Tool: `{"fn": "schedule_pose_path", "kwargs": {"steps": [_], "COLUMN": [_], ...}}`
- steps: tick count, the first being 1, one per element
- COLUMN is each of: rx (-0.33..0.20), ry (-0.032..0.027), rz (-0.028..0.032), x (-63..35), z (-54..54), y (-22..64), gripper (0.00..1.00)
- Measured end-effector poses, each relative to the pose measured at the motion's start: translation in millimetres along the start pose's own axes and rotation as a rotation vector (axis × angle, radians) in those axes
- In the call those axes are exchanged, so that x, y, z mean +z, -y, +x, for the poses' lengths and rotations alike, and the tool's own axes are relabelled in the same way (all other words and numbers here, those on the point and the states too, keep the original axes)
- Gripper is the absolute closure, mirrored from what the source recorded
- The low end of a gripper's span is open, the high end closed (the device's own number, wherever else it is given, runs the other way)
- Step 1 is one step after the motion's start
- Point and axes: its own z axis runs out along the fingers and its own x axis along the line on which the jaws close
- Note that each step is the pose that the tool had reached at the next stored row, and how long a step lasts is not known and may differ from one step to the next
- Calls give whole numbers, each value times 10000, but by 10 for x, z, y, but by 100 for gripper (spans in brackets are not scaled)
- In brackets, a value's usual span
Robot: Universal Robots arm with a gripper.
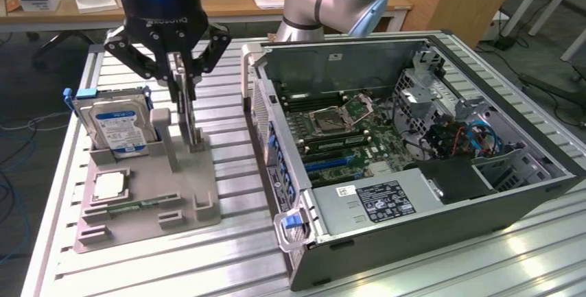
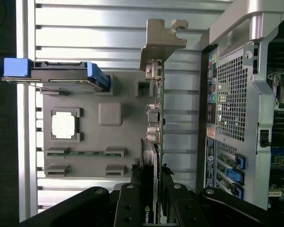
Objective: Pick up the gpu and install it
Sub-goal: 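Pick up the gpu and move the gpu toward the slot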
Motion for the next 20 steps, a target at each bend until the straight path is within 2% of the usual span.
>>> {"fn": "schedule_pose_path", "kwargs": {"steps": [20], "rx": [-71], "ry": [-2], "rz": [-74], "x": [-240], "z": [-4], "y": [-4], "gripper": [74]}}
